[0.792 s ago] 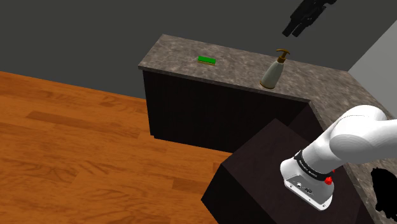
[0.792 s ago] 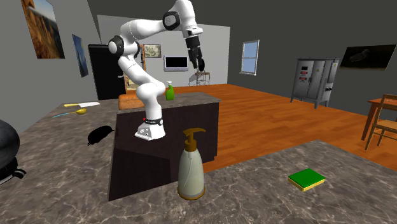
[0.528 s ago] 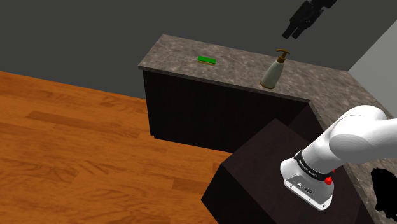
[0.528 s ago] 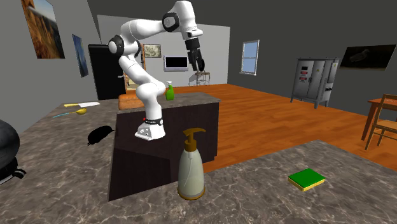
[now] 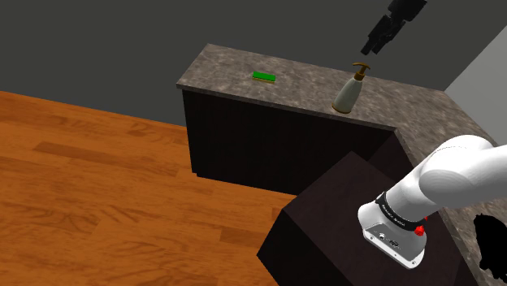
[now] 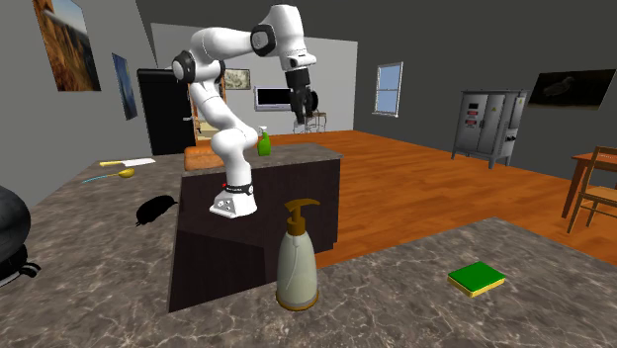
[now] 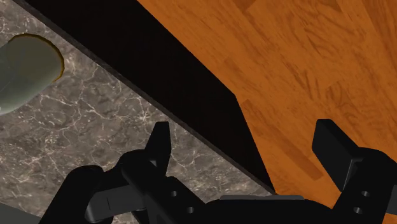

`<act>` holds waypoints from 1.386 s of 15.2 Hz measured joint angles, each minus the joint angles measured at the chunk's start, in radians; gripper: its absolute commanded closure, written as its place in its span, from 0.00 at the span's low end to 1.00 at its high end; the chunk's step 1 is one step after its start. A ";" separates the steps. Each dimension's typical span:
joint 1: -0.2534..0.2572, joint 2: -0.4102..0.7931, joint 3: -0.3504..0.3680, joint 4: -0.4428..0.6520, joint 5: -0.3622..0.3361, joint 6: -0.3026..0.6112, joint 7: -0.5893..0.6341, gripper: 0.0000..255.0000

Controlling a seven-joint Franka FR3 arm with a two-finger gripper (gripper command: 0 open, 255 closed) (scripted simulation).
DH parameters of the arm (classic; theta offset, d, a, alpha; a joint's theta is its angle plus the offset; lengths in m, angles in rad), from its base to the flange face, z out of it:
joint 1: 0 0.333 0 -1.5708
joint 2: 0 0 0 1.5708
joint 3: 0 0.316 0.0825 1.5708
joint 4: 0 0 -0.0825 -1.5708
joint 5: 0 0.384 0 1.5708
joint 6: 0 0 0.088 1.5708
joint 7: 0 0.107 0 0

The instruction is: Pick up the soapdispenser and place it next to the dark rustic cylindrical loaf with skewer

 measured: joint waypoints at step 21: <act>-0.043 0.666 -0.381 0.370 0.107 0.169 -0.532 0.00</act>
